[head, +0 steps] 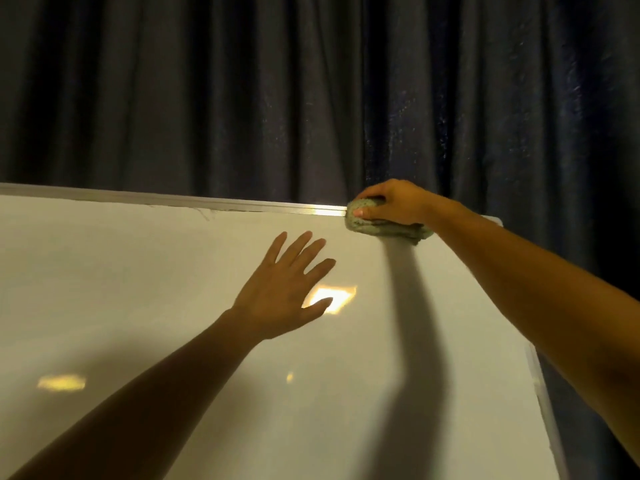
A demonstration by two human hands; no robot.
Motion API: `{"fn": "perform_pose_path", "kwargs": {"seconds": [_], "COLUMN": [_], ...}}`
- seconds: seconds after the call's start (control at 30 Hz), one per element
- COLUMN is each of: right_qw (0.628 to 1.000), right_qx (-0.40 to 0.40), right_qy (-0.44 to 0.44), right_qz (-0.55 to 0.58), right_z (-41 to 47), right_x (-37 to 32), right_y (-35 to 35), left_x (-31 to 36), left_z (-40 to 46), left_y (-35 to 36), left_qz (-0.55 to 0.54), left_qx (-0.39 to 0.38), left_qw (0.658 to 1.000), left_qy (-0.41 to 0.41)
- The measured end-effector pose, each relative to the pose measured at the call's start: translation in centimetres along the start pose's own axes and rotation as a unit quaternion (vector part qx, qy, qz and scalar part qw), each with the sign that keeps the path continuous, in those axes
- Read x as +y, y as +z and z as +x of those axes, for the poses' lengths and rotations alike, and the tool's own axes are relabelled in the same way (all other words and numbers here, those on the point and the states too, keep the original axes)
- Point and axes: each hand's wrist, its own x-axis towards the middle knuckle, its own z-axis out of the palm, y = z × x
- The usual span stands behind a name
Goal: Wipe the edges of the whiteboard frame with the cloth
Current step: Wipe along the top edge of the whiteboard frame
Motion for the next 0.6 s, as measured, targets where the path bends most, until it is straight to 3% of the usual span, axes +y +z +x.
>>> {"fn": "perform_pose_path", "kwargs": {"seconds": [0.2,0.4,0.6], "right_qw": [0.997,0.995,0.995], "right_qx": [-0.019,-0.052,-0.073], "right_qy": [-0.073,-0.079,-0.046], "right_qz": [0.023,0.027,0.042], "right_z": [2.1,1.0,-2.3], "right_x": [-3.4,1.9,11.7], "right_y": [2.3,-0.6,-3.6], "left_x": [4.7,6.4,6.8], "left_z": [3.1,6.2,5.5], "left_y": [1.1,1.7,1.4], "left_qz": [-0.028,-0.012,0.007], "left_qx": [0.039,0.013,-0.019], "left_qw": [0.997,0.999,1.0], "left_qy": [0.062,0.04,-0.001]}}
